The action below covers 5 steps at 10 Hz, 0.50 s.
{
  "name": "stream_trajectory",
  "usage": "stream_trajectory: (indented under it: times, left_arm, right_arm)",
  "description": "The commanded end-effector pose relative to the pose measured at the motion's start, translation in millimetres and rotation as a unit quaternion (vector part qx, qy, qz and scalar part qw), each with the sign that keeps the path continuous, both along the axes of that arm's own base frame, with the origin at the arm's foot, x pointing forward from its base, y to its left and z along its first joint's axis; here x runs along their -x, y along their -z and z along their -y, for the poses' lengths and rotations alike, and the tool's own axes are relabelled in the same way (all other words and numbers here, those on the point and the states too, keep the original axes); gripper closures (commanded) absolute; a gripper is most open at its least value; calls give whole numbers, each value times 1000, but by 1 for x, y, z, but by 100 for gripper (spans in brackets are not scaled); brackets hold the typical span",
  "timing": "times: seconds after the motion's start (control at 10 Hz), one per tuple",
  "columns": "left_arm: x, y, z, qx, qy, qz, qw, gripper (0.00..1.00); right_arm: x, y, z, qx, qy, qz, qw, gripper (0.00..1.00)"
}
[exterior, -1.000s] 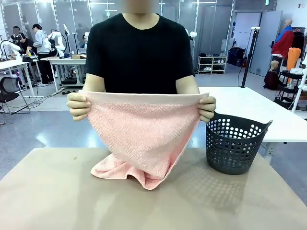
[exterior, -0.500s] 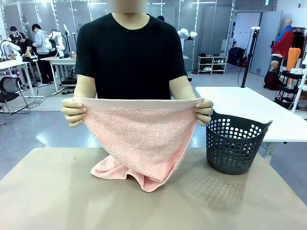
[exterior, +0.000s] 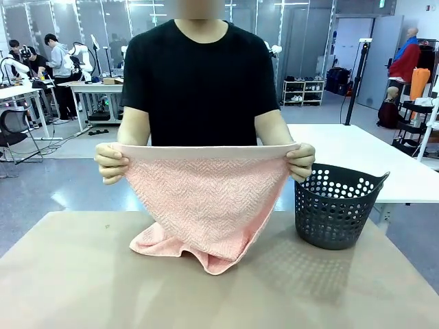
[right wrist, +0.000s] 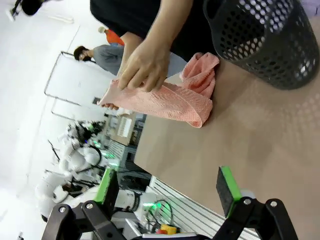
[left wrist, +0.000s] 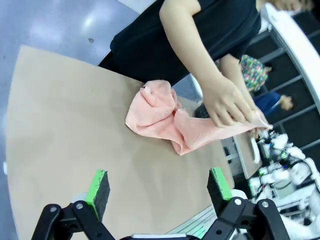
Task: Fold the towel.
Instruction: Grab the top end of the 100 cm Hotel Towel extended by the human.
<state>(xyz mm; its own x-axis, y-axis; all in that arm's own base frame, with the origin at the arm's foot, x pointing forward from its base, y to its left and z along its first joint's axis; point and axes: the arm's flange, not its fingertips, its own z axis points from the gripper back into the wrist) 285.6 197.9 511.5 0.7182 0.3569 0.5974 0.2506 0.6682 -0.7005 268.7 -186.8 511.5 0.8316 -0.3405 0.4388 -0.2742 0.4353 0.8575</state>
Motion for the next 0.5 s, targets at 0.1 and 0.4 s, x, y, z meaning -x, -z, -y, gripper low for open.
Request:
stream_trajectory:
  times: [0.1, 0.4]
  left_arm:
    - [-60, -87, 3, -199, 147, 47, 968, 0]
    - [-120, -179, 56, -339, 291, 113, 887, 0]
  right_arm:
    - [-27, -84, -25, 149, -104, 91, 979, 0]
    - [-57, -164, -102, 298, -245, 150, 911, 0]
